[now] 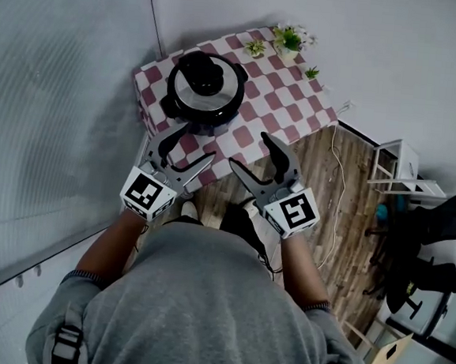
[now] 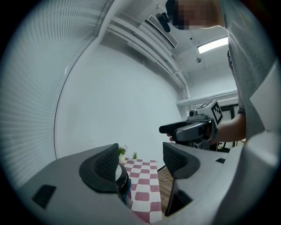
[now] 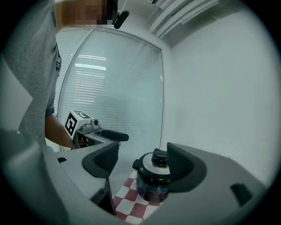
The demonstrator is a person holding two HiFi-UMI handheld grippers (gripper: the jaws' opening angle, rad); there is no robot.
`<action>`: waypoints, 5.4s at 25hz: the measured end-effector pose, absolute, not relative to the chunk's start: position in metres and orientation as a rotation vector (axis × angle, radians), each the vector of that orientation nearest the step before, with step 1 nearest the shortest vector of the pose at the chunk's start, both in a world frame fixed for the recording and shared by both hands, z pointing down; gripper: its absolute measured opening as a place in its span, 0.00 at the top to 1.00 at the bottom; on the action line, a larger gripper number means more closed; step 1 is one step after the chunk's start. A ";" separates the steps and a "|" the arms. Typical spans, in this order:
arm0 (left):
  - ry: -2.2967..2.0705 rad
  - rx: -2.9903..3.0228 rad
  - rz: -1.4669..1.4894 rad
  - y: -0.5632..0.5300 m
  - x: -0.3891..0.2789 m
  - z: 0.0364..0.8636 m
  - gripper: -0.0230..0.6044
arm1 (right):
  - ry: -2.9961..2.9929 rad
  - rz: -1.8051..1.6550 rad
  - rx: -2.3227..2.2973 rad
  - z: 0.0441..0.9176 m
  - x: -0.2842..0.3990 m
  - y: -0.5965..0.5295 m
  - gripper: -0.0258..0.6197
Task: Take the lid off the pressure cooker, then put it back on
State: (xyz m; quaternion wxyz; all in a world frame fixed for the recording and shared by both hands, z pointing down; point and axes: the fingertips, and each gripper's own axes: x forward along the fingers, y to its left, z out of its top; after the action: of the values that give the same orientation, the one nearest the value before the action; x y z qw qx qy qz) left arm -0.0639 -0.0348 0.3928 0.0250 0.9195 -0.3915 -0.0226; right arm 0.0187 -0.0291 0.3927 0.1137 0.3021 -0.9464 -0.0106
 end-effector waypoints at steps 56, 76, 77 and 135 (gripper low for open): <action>-1.778 2.352 0.485 -0.210 -0.090 0.454 0.44 | -2.653 -0.181 -0.288 0.458 -0.042 -0.234 0.43; -1.061 2.423 1.159 -0.240 -0.092 0.526 0.44 | -2.215 -0.303 -0.461 0.525 -0.082 -0.248 0.41; -1.043 2.426 1.179 -0.242 -0.092 0.527 0.44 | -2.190 -0.303 -0.472 0.529 -0.082 -0.249 0.41; -0.631 2.384 1.358 -0.247 -0.089 0.556 0.49 | -1.821 -0.301 -0.591 0.569 -0.090 -0.249 0.50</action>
State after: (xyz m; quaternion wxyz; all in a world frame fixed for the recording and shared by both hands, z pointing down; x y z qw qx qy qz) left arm -0.0889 -0.2473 0.5563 0.1626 0.8355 -0.2211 0.4761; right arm -0.0897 -0.2486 0.5687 0.5662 -0.2515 -0.7744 -0.1280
